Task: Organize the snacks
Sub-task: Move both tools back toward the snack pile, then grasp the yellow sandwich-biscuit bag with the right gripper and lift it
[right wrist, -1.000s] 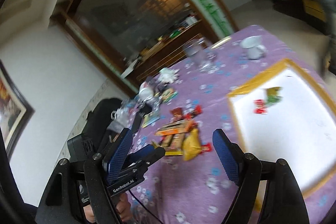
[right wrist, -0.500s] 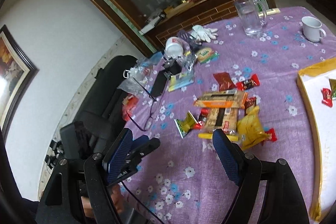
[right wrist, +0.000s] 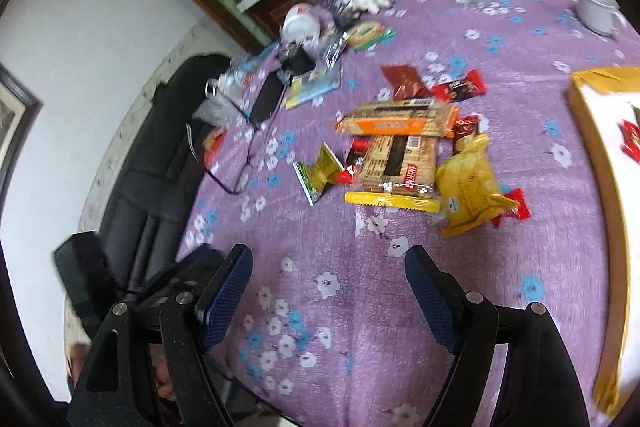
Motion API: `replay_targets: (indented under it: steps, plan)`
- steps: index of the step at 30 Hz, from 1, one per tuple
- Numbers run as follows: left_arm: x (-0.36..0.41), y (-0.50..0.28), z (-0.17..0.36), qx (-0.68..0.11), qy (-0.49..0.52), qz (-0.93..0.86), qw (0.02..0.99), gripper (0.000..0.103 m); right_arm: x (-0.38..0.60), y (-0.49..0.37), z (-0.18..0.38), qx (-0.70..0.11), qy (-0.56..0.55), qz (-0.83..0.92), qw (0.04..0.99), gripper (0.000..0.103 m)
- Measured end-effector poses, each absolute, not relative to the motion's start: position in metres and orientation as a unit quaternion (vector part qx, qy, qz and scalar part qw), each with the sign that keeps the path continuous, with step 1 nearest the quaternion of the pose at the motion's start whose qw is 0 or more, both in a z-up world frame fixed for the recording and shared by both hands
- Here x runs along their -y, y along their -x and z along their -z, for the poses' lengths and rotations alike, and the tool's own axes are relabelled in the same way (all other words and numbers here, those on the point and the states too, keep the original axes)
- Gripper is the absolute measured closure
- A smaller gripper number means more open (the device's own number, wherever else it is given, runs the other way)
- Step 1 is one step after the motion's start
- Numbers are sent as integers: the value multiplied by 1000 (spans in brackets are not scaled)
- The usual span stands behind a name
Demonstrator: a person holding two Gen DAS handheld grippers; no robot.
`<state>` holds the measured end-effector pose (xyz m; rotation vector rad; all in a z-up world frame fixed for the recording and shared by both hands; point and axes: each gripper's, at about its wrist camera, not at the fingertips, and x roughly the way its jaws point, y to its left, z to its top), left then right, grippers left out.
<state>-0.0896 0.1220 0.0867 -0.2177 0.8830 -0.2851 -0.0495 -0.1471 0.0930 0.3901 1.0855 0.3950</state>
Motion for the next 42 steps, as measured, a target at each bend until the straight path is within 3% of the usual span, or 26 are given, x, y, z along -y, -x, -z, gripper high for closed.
replay_targets:
  steps: [9, 18, 22, 25, 32, 42]
  plan:
    - [-126, 134, -79, -432, 106, 56, 894, 57, 201, -14, -62, -542, -118, -143, 819, 22]
    - [-128, 180, -64, -448, 139, -22, 883, 57, 178, -40, -14, -583, -26, -174, 793, 24]
    - [-129, 200, -60, -452, 148, -44, 879, 57, 172, -45, -7, -586, -2, -179, 790, 47]
    - [-133, 210, -63, -442, 145, -41, 884, 57, 174, -41, -9, -593, -8, -184, 784, 54]
    - [-168, 228, -89, -399, 129, -58, 906, 57, 152, 17, -13, -607, -71, -237, 755, 56]
    - [-219, 261, -92, -378, 172, -104, 904, 57, 68, 68, -22, -607, 9, -323, 726, 56]
